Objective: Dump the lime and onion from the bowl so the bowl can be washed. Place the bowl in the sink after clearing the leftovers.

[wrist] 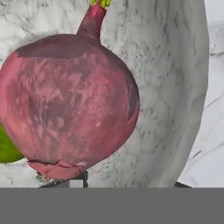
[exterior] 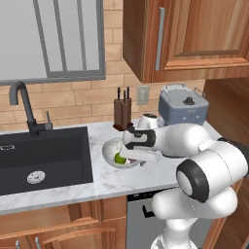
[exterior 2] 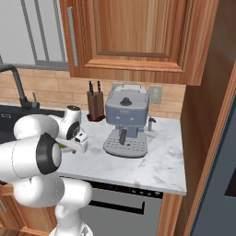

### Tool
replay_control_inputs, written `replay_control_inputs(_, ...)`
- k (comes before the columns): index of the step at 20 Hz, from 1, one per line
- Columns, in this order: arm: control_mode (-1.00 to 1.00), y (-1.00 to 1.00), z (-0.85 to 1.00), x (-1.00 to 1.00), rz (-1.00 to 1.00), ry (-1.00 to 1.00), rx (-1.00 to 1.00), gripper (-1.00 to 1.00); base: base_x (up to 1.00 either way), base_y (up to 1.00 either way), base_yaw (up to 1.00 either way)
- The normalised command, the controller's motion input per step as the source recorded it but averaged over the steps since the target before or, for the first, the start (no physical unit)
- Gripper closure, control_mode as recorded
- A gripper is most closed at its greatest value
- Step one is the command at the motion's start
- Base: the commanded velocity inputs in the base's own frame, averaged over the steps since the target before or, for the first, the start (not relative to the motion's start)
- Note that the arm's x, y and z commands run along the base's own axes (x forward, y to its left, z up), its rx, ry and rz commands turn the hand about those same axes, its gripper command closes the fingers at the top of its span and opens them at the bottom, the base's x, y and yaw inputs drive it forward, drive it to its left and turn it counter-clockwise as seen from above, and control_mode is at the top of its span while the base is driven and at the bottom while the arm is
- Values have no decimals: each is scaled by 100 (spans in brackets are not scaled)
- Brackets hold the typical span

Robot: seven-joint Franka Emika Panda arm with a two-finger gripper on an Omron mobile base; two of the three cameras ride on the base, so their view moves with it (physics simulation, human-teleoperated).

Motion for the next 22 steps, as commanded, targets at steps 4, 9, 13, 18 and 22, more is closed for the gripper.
replay_control_inputs(4, -100, 0, 11, -7, 0, -9, 0, 100, 0, 0, 0)
replay_control_inputs(9, -100, 0, 44, -24, -3, -17, 0, 100, 0, 0, 0)
replay_control_inputs(13, -100, 0, 72, -40, -5, -16, 13, 100, 0, 0, 0)
replay_control_inputs(18, -100, -17, 81, -53, -3, -9, 19, 100, 0, 0, 0)
replay_control_inputs(22, -100, -38, 36, -40, -4, 0, 8, 100, 0, 0, 0)
